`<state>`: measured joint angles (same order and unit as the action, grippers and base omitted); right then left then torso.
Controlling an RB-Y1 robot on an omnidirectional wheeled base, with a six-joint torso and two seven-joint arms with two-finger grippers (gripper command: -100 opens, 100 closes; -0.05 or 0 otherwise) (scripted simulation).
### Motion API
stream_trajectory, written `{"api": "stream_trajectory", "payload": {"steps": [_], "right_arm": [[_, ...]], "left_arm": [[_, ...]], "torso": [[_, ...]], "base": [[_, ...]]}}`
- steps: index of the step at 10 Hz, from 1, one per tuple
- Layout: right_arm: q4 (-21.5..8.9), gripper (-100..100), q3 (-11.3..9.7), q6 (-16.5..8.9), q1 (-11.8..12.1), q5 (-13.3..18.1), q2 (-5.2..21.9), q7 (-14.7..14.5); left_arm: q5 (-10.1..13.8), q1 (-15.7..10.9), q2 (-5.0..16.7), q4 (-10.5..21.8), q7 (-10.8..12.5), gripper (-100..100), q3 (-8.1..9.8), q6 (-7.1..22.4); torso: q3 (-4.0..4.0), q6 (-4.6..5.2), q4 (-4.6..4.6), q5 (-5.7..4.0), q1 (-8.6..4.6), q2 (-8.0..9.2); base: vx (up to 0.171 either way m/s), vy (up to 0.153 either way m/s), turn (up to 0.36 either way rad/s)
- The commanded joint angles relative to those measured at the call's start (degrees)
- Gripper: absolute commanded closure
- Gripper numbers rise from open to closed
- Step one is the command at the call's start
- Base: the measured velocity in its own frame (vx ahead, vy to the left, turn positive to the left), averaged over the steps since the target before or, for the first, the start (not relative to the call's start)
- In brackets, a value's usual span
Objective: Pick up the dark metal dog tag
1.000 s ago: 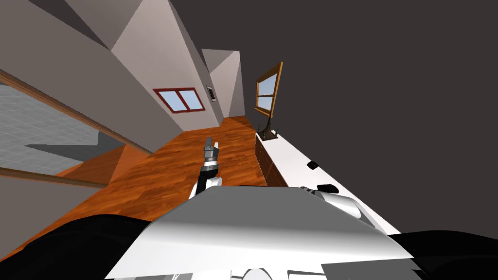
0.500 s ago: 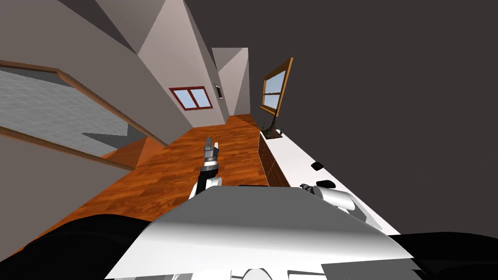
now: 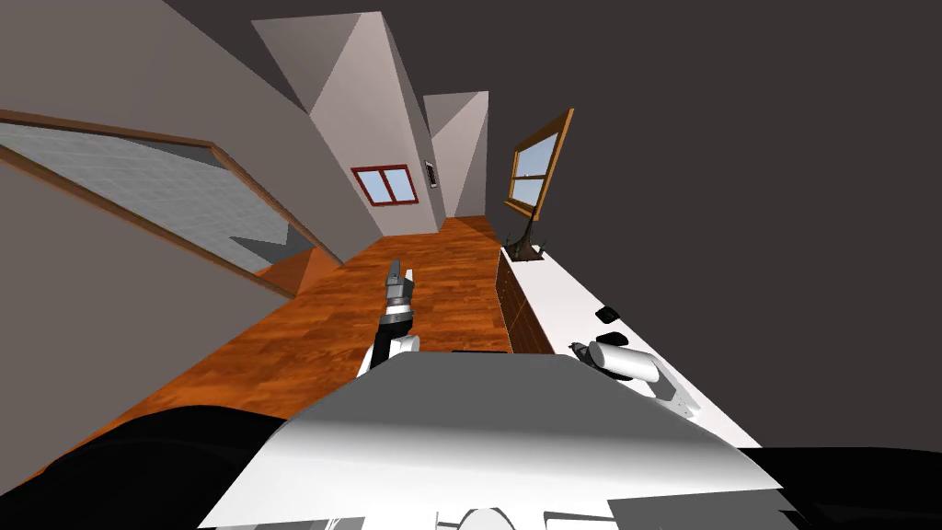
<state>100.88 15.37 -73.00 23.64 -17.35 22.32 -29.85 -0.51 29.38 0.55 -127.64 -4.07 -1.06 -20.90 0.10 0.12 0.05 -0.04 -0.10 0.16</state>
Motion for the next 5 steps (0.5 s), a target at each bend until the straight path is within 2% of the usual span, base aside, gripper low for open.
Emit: {"api": "stream_trajectory", "payload": {"steps": [1, 2, 3, 4, 5], "right_arm": [[-2.9, -100, 0.6, -0.4, -2.9, 0.6, 0.1, 1.7], [-3.2, -100, 0.6, -0.4, -2.9, 0.6, 0.1, 1.7], [-5.2, -100, 1.1, -0.6, -4.7, 0.9, 0.3, 2.7], [-7.0, -100, 1.6, -0.8, -6.6, 1.3, 0.4, 3.7], [-5.9, -100, 1.4, -0.7, -5.5, 1.0, 0.4, 2.9]], "left_arm": [[0.0, 0.0, 0.0, 0.0, 0.0, 0, 0.0, 0.0], [0.0, 0.0, 0.0, 0.0, 0.0, 0, 0.0, 0.0], [0.0, 0.0, 0.0, 0.0, 0.0, 0, 0.01, 0.0], [0.0, 0.0, 0.0, 0.0, 0.0, 0, 0.0, 0.0], [0.0, 0.0, 0.0, 0.0, 0.0, 0, 0.0, 0.0]], "torso": [[0.0, 0.0, 0.0, 0.0, 0.0, 0.0], [0.03, -0.03, 0.01, 0.0, 0.0, 0.05], [0.0, 0.05, 0.0, 0.0, -0.02, 0.0], [-0.01, 0.0, 0.0, 0.0, -0.01, -0.02], [0.02, -0.02, 0.01, 0.02, 0.08, 0.03]], "base": [[-0.141, 0.01, 0.319], [-0.109, 0.009, 0.111], [-0.111, 0.014, 0.162], [-0.134, 0.045, 0.323], [-0.065, 0.014, 0.064]]}}
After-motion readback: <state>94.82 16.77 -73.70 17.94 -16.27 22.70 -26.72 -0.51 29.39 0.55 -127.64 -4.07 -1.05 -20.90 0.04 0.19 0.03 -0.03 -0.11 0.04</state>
